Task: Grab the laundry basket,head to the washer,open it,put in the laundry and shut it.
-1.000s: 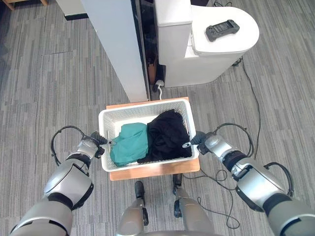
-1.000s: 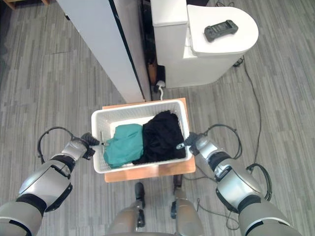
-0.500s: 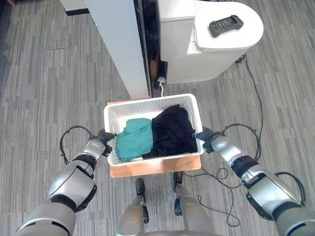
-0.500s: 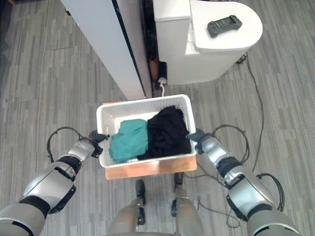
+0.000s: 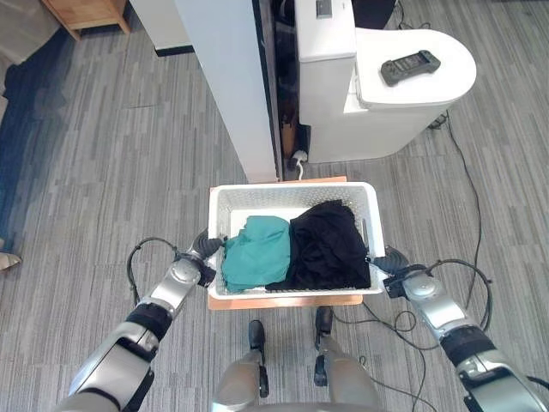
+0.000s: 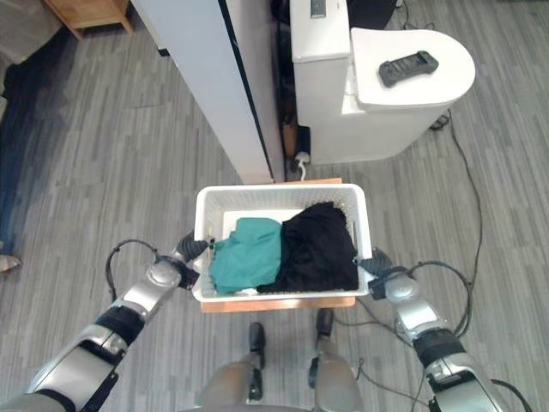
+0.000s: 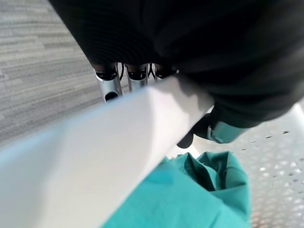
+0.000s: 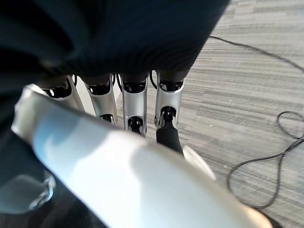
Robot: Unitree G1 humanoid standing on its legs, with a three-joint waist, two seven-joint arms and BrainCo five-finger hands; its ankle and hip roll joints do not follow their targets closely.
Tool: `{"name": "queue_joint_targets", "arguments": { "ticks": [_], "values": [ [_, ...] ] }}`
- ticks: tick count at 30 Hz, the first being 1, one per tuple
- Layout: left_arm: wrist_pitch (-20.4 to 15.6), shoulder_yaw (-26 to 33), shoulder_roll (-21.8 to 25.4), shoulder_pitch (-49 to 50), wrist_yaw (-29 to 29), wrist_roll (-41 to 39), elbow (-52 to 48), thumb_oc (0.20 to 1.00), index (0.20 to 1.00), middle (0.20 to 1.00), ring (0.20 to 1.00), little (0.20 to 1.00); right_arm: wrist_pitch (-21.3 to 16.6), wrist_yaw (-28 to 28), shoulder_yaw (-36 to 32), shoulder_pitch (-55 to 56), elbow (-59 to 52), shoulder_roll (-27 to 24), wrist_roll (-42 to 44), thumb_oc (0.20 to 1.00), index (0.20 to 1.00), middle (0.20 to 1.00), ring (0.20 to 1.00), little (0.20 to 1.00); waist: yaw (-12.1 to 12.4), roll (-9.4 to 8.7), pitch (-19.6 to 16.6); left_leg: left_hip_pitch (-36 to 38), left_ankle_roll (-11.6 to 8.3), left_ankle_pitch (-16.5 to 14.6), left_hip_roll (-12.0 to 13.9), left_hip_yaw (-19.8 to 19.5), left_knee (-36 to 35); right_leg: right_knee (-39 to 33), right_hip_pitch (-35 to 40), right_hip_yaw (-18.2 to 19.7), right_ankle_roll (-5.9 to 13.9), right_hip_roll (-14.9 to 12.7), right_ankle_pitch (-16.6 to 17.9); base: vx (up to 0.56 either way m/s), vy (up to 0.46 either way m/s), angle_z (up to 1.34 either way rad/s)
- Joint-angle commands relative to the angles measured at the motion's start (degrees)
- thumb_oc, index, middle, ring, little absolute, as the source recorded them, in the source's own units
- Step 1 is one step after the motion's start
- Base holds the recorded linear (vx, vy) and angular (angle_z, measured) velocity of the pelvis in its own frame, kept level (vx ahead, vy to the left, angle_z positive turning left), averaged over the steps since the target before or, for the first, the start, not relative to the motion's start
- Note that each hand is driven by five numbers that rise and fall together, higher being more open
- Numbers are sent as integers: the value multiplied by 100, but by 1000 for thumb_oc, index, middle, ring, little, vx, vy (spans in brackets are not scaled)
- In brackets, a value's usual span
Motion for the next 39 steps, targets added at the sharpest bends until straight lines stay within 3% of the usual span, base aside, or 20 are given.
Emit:
{"name": "queue_joint_targets", "arguments": {
  "ticks": [1, 9, 14, 16, 18, 19, 20, 21, 25, 31, 35, 37, 39],
  "values": [
    [-336, 43, 2, -532, -321, 91, -159, 200, 200, 200, 200, 200, -823, 237, -89, -165, -875, 387, 228, 200, 200, 200, 200, 200, 45, -284, -232, -379, -137, 483, -86, -397, -47, 36, 621, -219, 450, -429, -418, 26, -70, 16],
    [-275, 482, 206, 252, -552, 55, -1178, 200, 200, 200, 200, 200, -827, 305, -669, 559, -1600, 337, 143, 200, 200, 200, 200, 200, 134, -204, -346, -102, -280, 617, 68, -581, -47, 134, 1077, -416, 245, -182, -733, -6, -97, 13],
    [-223, 612, 131, 463, -670, 162, -1304, 200, 200, 200, 200, 200, -811, 347, -841, 781, -1798, 279, 159, 200, 200, 200, 200, 200, 132, -216, -291, -134, -372, 803, 109, -733, -47, 53, 1175, -516, 158, -51, -773, -99, -93, 19],
    [-242, 602, 82, 383, -646, 195, -1331, 200, 200, 200, 200, 200, -831, 302, -884, 725, -1806, 215, 178, 200, 200, 200, 200, 200, 198, -291, -169, -232, -385, 789, -48, -1117, 145, 86, 1074, -496, 144, -121, -685, -182, -16, 3],
    [-217, 650, 61, 360, -709, 251, -1427, 200, 200, 200, 200, 200, -799, 335, -917, 651, -1794, 166, 224, 200, 200, 200, 200, 200, 126, -460, -91, -316, -179, 97, -334, -1200, 868, 228, 811, -471, 153, -307, -592, -211, -8, 5],
    [-215, 654, 64, 358, -711, 252, -1431, 200, 200, 200, 200, 200, -798, 335, -918, 645, -1794, 168, 223, 200, 200, 200, 200, 200, 120, -464, -97, -364, -167, 99, -351, -1201, 913, 232, 784, -474, 160, -321, -574, -148, 37, 10],
    [-218, 684, 68, 373, -732, 276, -1464, 200, 200, 200, 200, 200, -796, 351, -927, 603, -1787, 160, 233, 200, 200, 200, 200, 200, 87, -519, -122, -344, -53, -184, -432, -1115, 1217, 280, 666, -427, 161, -367, -529, -119, 160, 4],
    [-220, 765, 89, 526, -770, 256, -1537, 200, 200, 200, 200, 200, -802, 369, -892, 536, -1699, 255, 211, 200, 200, 200, 200, 200, 86, -561, -212, -57, 139, -653, -652, -1412, 1315, 375, 542, -152, 152, -320, -481, -104, 151, -4],
    [-224, 826, 93, 676, -828, 380, -1635, 200, 200, 200, 200, 200, -788, 375, -1039, 652, -1607, 351, 231, 200, 200, 200, 200, 200, -53, -508, -281, 162, 256, -670, -652, -1292, 1035, 510, 492, -60, 241, -421, -377, -26, 215, -25],
    [-309, 1022, 220, 925, -883, 236, -1930, 200, 200, 200, 200, 200, -863, 294, -1072, 512, -1360, 491, 144, 200, 200, 200, 200, 200, -127, -523, -230, 201, 528, -880, -1122, -1024, 1049, 483, 18, 381, 605, -810, 240, -145, 326, -26],
    [-284, 1255, 364, 1158, -945, 309, -2093, 200, 200, 200, 200, 200, -869, 331, -1019, 385, -1278, 610, 93, 200, 200, 200, 200, 200, -101, -603, -189, 133, 669, -939, -1267, -787, 1126, 372, -216, 562, 791, -1007, 542, -121, 231, -67],
    [-253, 1315, 379, 1178, -912, 376, -2060, 200, 200, 200, 200, 200, -847, 328, -941, 301, -1257, 653, 75, 200, 200, 200, 200, 200, -60, -633, -112, 31, 734, -931, -1225, -599, 1288, 617, -345, 461, 819, -1020, 471, -195, 153, -42],
    [-194, 1374, 411, 1206, -948, 501, -2037, 200, 200, 200, 200, 200, -814, 425, -921, 371, -1325, 658, 122, 200, 200, 200, 200, 200, 13, -599, -106, -5, 793, -837, -1134, -442, 1225, 1250, -257, 361, 720, -886, 3, -247, 192, -82]
  ]
}}
